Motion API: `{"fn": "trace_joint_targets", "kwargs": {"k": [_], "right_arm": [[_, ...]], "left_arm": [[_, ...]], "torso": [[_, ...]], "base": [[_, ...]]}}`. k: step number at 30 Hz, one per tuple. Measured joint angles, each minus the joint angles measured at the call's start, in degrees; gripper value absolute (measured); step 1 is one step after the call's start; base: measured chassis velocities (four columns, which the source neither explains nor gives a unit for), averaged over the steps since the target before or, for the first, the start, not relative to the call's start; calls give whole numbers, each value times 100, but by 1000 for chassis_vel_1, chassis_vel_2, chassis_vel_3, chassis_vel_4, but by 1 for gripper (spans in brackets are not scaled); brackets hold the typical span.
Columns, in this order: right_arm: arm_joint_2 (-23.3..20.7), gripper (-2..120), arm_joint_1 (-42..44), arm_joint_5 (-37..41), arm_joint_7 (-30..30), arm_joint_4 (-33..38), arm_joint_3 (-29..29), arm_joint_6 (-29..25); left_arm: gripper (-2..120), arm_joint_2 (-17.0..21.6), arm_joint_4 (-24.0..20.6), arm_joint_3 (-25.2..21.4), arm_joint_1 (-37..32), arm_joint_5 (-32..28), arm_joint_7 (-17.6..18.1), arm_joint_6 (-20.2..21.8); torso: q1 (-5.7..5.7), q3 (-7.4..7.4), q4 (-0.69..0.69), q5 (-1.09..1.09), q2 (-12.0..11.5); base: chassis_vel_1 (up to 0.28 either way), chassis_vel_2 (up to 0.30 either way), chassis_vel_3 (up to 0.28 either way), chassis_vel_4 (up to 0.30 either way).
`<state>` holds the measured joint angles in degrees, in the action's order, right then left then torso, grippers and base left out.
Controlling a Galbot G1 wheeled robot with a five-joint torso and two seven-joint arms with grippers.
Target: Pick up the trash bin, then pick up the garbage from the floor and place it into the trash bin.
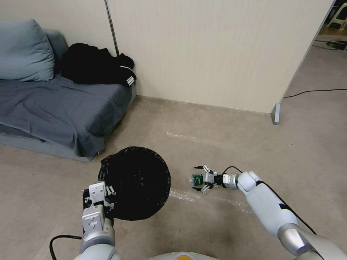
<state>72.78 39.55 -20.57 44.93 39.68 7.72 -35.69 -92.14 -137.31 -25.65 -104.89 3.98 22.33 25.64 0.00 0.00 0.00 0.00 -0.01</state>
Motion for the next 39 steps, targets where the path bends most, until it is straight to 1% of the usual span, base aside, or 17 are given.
{"fn": "trace_joint_targets", "kwargs": {"k": [10,12,16,19,20,22,23,24,25,26,29,30,33,34,38,39], "right_arm": [[27,100,-51,-204,106,-439,285,3],[39,96,-120,-230,127,-649,414,-6],[47,92,-149,-224,145,-796,492,8],[61,81,-161,-181,147,-923,561,42],[61,81,-161,-181,147,-923,561,42],[61,70,-162,-137,147,-973,573,65],[61,70,-162,-137,147,-973,573,65],[58,67,-162,-128,147,-985,576,71],[55,59,-158,-119,150,-993,581,80],[55,59,-158,-119,150,-993,581,80],[48,46,-140,-55,178,-1007,589,104],[48,46,-140,-55,178,-1007,589,104],[38,35,-116,-2,204,-992,590,109],[38,35,-116,-2,204,-992,590,109],[39,26,-105,73,223,-963,588,129],[39,26,-105,73,223,-963,588,129]], "left_arm": [[1,0,-22,11,-29,4,20,-22],[1,1,-31,14,-48,6,24,-27],[1,0,-35,15,-61,7,28,-30],[1,1,-43,22,-89,10,32,-40],[1,1,-43,22,-89,10,32,-40],[1,1,-44,26,-108,13,33,-50],[1,1,-44,26,-108,13,33,-50],[1,0,-44,28,-111,14,34,-53],[1,0,-44,34,-111,15,35,-57],[1,0,-44,34,-111,15,35,-57],[1,1,-27,76,-92,19,36,-59],[1,1,-27,76,-92,19,36,-59],[1,1,3,108,-72,23,37,-59],[1,1,3,108,-72,23,37,-59],[1,1,12,120,-58,21,37,-58],[1,1,12,120,-58,21,37,-58]], "torso": [[0,0,0,0,0],[0,0,1,0,0],[0,0,1,0,0],[0,0,1,0,0],[0,0,1,0,0],[0,-1,0,-1,1],[0,-1,0,-1,1],[0,-1,0,-1,1],[0,0,0,-1,0],[0,0,0,-1,0],[-1,0,-1,-2,1],[-1,0,-1,-2,1],[-1,-1,-1,-2,1],[-1,-1,-1,-2,1],[0,0,0,0,1],[0,0,0,0,1]], "base": [[0,0,0,0],[0,0,0,0],[0,0,0,0],[0,0,0,0],[0,0,0,0],[0,0,0,0],[0,0,0,0],[0,0,0,0],[0,0,0,0],[0,0,0,0],[0,0,0,0],[0,0,0,0],[0,0,0,0],[0,0,0,0],[0,0,0,0],[0,0,0,0]]}}
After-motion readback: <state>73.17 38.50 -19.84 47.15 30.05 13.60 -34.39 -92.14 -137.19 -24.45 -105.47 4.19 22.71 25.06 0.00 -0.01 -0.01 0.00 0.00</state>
